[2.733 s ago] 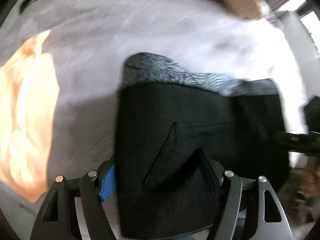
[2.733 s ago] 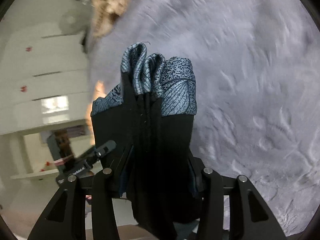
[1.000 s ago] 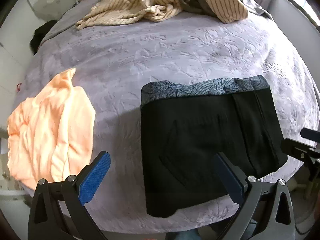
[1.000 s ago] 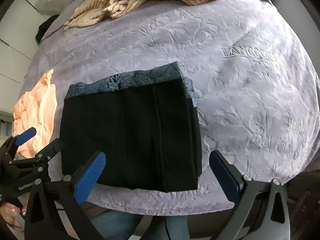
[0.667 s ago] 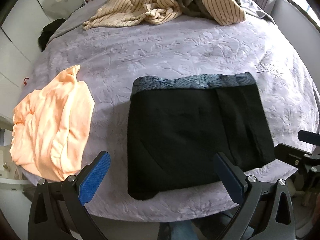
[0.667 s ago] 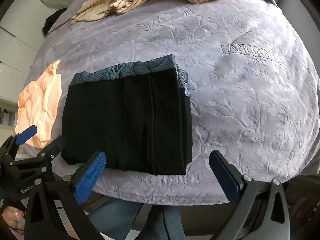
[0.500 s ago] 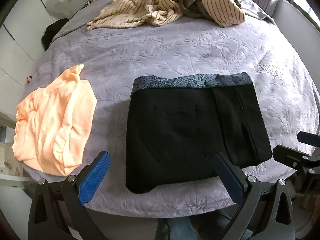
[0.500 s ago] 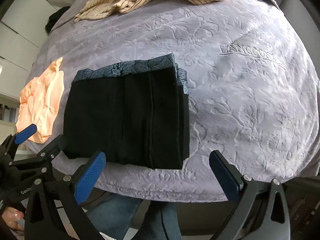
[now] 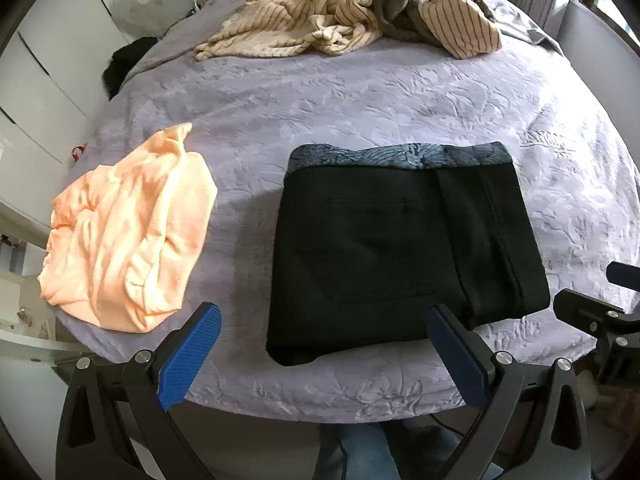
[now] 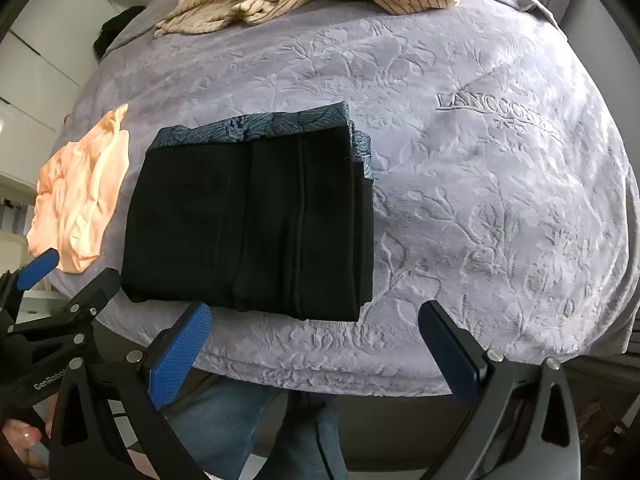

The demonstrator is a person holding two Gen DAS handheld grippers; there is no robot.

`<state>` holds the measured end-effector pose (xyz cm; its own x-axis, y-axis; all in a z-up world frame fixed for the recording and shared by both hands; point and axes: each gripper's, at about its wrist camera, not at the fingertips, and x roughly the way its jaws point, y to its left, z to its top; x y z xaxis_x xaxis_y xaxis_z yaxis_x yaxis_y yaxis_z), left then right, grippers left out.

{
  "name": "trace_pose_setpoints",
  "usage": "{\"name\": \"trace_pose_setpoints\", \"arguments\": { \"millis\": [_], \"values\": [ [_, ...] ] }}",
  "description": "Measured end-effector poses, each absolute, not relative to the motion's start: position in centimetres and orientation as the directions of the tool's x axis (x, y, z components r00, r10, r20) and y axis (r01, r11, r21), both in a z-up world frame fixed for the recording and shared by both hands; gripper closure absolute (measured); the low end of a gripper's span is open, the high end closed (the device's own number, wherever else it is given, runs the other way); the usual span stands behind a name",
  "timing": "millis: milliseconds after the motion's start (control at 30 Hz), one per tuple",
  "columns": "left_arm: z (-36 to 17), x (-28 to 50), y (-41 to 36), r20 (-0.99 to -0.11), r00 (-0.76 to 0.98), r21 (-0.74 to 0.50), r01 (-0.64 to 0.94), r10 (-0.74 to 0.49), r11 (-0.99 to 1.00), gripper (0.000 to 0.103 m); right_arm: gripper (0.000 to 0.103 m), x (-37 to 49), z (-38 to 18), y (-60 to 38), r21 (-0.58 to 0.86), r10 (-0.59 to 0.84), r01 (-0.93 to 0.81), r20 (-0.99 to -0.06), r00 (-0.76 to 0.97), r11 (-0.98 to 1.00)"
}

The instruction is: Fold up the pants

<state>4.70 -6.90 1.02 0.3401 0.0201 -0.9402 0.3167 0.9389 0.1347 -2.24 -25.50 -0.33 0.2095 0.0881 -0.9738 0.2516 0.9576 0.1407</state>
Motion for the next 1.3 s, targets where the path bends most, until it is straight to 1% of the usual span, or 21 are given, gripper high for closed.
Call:
{"name": "trace_pose_setpoints", "arguments": {
  "millis": [767, 1300],
  "values": [
    [0.9, 3.9, -7.1, -0.944, 0.329, 0.135, 0.319, 0.024, 0.938, 0.0, 0.0, -2.6, 0.2, -24.4, 0.061, 0.014, 0.211, -0.976, 0.217, 0.976],
    [0.6, 4.2, -7.4, -0.949, 0.314, 0.124, 0.333, 0.014, 0.935, 0.0, 0.0, -2.5, 0.2, -24.5, 0.058, 0.012, 0.212, -0.977, 0.212, 0.976]
  ]
}}
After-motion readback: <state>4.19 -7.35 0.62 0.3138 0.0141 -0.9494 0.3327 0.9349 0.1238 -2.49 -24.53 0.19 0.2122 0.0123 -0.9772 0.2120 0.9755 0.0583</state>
